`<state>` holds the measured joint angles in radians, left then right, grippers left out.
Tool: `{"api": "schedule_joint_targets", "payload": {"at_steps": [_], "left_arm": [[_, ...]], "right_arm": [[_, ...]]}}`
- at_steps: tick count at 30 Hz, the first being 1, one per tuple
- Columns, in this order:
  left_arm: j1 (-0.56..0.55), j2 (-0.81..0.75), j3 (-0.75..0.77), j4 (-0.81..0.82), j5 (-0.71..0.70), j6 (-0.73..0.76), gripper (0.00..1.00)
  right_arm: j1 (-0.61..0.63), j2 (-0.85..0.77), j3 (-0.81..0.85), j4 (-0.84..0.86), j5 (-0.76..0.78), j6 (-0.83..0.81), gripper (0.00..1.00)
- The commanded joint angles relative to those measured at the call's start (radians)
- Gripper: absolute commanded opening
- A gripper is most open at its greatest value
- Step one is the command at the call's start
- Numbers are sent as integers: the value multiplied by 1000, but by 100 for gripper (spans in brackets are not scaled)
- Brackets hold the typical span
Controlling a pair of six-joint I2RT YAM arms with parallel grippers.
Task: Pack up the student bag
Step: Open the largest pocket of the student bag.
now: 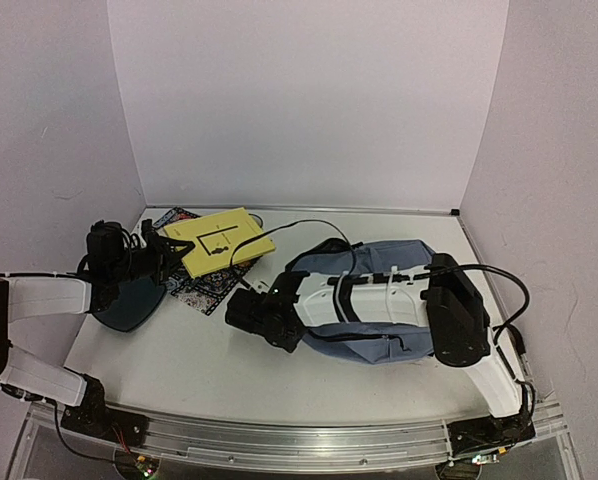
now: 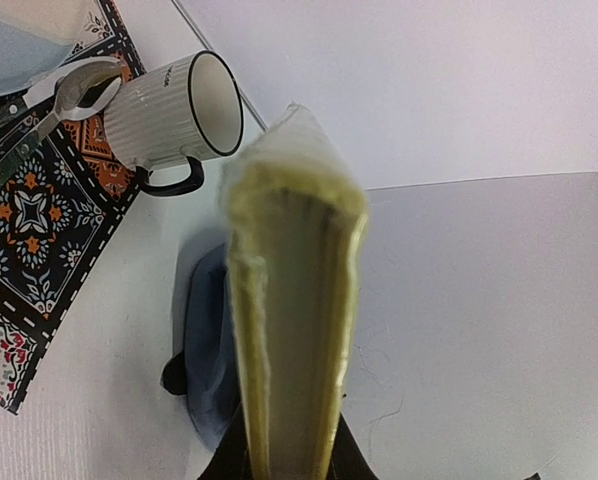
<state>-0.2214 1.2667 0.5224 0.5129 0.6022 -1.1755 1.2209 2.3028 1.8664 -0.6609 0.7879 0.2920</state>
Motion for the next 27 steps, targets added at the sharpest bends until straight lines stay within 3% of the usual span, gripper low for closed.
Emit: {"api": "schedule_joint_targets", "payload": {"at_steps": [1,5,11,16,19,21,27], "left_arm": [[5,-41,41,119,34,17,0],[5,-45,44,119,45,14,0],[5,-58,35,115,55,11,0],[5,-66,28,114,72,5,0],[5,-74,20,111,90,2,0],[6,-82,10,109,96,-5,0],[5,-119,-6,94,110,-16,0]], "right_arm": [[7,51,40,-93,116,-5,87],[7,67,54,-132,190,4,74],[6,-34,28,-141,198,12,42],[6,-107,4,-141,176,8,29],[5,-161,-15,-142,134,22,16],[4,-192,-24,-141,110,30,1],[-16,-280,-40,-141,103,97,0]]}}
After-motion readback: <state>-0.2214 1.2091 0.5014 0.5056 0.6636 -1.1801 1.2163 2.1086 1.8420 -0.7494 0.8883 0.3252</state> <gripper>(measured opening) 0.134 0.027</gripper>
